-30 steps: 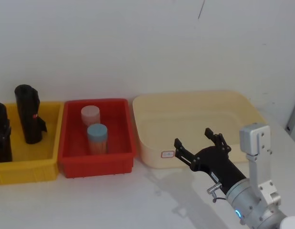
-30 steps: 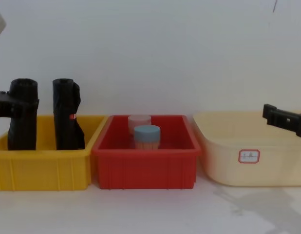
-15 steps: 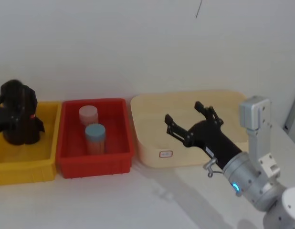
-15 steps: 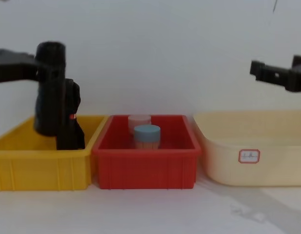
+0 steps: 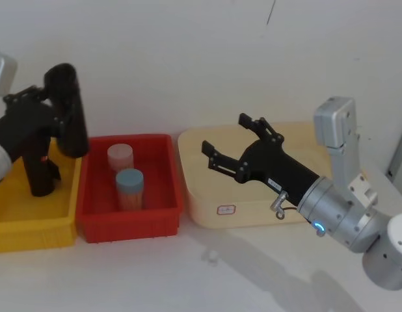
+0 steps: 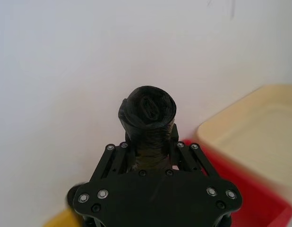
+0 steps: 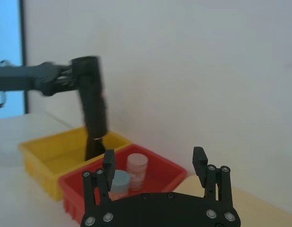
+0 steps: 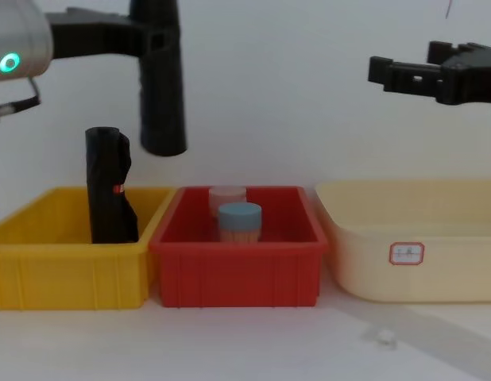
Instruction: Pick up the garbage bag with the one hand and transfer it to the other hand.
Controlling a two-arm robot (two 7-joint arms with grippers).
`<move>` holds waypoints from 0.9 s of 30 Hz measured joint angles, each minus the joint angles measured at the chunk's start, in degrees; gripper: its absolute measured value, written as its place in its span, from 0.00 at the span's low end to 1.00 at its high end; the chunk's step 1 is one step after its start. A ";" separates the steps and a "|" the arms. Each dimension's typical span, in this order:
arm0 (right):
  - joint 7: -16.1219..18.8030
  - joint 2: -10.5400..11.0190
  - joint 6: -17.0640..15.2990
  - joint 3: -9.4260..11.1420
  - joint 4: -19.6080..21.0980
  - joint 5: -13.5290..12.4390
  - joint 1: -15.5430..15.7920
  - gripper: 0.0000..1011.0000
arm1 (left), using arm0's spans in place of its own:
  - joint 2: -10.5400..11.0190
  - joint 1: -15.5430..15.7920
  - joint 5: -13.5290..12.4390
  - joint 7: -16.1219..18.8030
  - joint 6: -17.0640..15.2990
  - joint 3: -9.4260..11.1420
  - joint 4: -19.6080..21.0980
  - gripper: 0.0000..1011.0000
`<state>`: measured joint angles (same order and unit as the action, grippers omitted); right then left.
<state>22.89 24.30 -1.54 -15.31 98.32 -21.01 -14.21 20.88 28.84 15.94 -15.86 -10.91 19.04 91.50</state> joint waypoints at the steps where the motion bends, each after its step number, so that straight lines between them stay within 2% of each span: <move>1: 0.92 0.46 -0.20 -0.40 -0.10 -0.03 -0.59 0.99 | -0.51 0.63 0.40 -0.59 0.25 0.23 -0.25 0.35; 7: 3.65 1.95 -0.90 -2.12 -0.64 0.37 -2.63 0.99 | -2.35 2.71 1.70 -2.28 1.00 1.12 -1.37 0.35; 15: 3.98 2.39 -1.70 -3.86 -1.55 2.13 -4.79 0.99 | -4.41 4.71 3.06 -3.50 1.46 2.40 -3.01 0.35; 21: 2.00 1.31 -3.02 -5.16 -2.62 4.30 -6.76 0.99 | -5.38 5.43 3.80 -3.93 1.50 3.21 -4.00 0.35; 27: -0.40 -0.91 -4.68 -6.70 -4.20 6.60 -9.00 0.99 | -6.06 5.72 4.32 -4.08 1.62 3.91 -4.94 0.35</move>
<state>22.49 23.38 -6.22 -22.01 94.12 -14.42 -23.21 14.82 34.56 20.26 -19.94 -9.29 22.94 86.56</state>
